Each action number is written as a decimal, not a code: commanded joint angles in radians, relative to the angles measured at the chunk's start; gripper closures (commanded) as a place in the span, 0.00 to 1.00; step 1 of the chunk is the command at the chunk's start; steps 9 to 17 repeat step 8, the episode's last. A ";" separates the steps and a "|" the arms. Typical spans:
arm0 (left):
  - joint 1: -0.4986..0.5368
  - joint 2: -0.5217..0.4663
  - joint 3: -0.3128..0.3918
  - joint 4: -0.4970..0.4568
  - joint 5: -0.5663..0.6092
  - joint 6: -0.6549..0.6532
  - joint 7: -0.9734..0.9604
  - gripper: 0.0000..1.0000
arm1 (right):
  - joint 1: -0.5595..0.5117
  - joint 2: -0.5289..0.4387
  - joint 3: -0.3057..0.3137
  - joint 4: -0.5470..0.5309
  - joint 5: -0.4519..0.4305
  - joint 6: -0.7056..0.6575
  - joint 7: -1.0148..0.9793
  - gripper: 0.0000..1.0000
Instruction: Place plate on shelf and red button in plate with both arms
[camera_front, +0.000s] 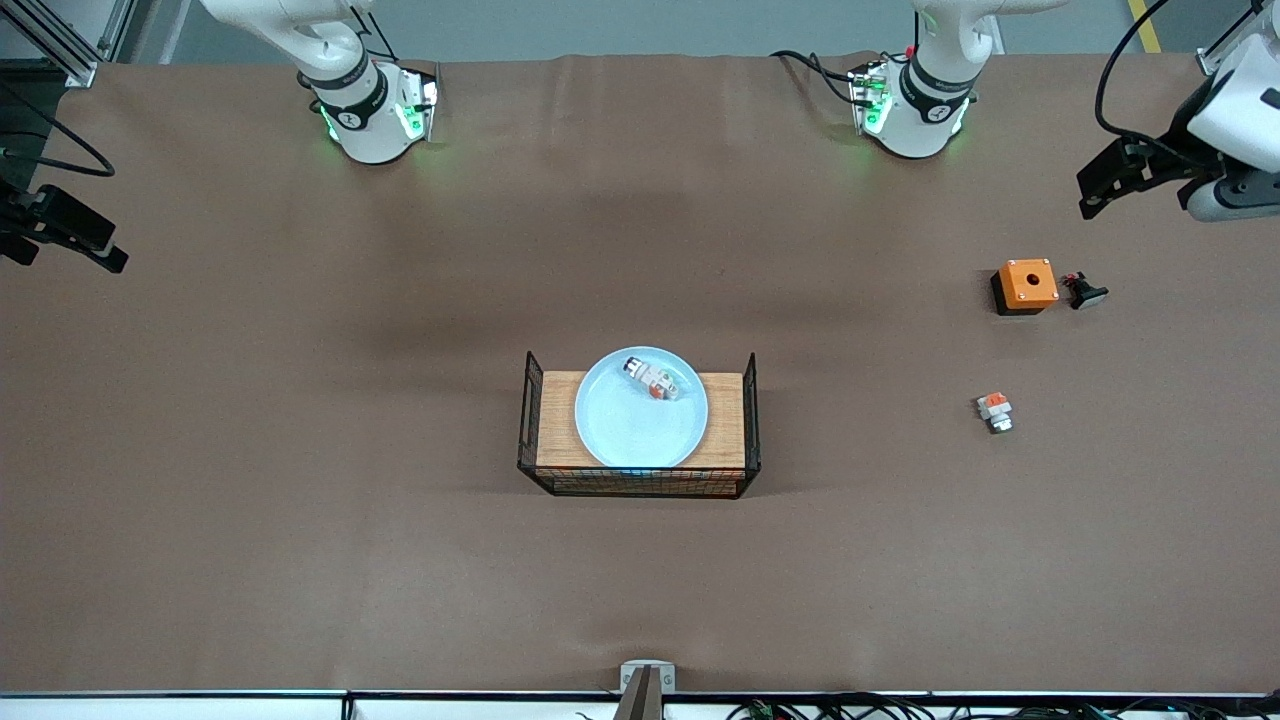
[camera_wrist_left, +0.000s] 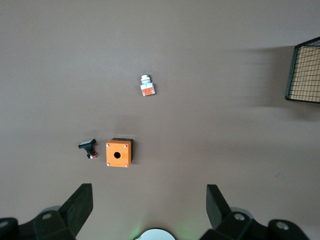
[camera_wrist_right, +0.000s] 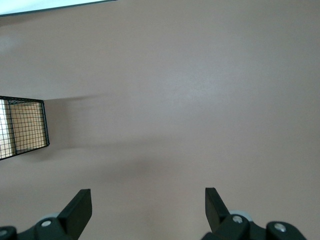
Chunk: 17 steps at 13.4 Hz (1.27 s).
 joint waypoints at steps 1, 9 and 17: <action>-0.001 -0.035 0.015 -0.035 -0.081 0.027 0.019 0.00 | 0.000 0.019 0.001 0.027 -0.008 -0.007 -0.008 0.00; 0.000 -0.018 0.016 0.011 -0.075 0.018 0.013 0.00 | -0.006 0.039 -0.001 0.032 -0.008 -0.007 -0.013 0.00; 0.000 -0.018 0.016 0.011 -0.075 0.018 0.013 0.00 | -0.006 0.039 -0.001 0.032 -0.008 -0.007 -0.013 0.00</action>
